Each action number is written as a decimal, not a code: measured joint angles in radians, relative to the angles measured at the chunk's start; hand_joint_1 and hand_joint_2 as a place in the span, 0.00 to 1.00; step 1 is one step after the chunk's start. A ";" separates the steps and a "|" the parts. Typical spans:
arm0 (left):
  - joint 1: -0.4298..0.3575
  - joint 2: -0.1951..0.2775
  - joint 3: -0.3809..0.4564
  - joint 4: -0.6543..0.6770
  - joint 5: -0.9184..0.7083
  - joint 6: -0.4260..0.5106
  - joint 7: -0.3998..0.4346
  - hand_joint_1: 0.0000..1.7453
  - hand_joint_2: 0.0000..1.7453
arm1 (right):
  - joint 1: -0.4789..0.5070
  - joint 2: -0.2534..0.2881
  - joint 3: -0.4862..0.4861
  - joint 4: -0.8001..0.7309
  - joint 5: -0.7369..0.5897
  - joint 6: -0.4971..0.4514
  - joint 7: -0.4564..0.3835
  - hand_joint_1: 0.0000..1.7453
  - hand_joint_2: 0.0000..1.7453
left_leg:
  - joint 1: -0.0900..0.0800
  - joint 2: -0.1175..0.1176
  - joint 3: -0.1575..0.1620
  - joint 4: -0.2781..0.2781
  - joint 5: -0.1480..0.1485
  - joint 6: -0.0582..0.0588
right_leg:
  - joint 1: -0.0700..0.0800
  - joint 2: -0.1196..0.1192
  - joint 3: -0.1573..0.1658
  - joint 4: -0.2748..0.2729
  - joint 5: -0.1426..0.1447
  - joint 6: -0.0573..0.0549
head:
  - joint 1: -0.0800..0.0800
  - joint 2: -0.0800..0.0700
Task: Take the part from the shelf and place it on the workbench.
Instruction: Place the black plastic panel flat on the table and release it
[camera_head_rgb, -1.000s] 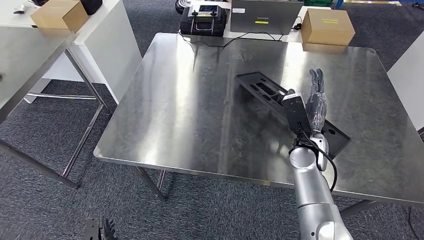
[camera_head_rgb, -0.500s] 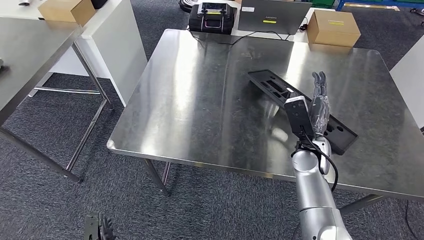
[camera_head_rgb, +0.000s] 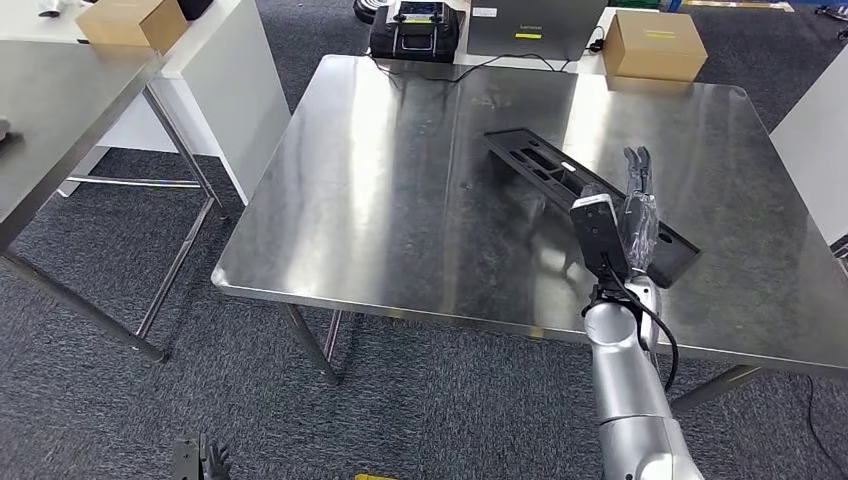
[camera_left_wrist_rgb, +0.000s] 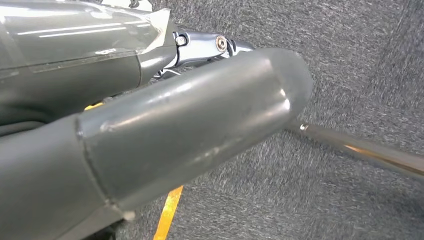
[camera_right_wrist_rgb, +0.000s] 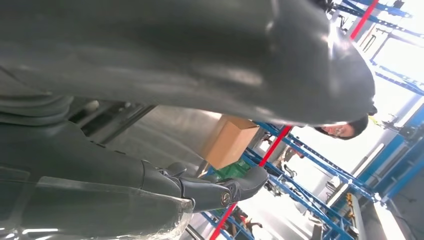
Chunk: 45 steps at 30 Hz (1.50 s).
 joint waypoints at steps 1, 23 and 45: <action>0.000 0.000 -0.001 0.000 -0.002 0.000 0.001 0.00 0.00 | 0.003 -0.001 0.000 -0.006 -0.001 0.000 0.000 0.00 0.00 | -0.001 -0.002 0.023 -0.043 0.012 0.002 | 0.002 0.000 -0.005 0.004 0.003 0.005 | 0.001 0.000; 0.012 -0.007 -0.006 0.000 -0.005 -0.001 0.003 0.00 0.00 | 0.127 -0.022 0.029 -0.182 0.014 0.010 -0.007 0.00 0.00 | -0.021 -0.001 -0.117 0.003 0.061 0.026 | 0.009 -0.002 0.092 -0.030 -0.061 -0.019 | 0.005 0.000; 0.050 -0.008 0.030 -0.020 -0.004 -0.006 -0.021 0.00 0.00 | 0.559 -0.101 0.158 -0.626 -0.023 -0.044 -0.031 0.00 0.00 | -0.021 0.002 -0.048 -0.081 0.101 0.070 | 0.008 0.001 0.038 0.148 -0.129 0.049 | 0.012 0.000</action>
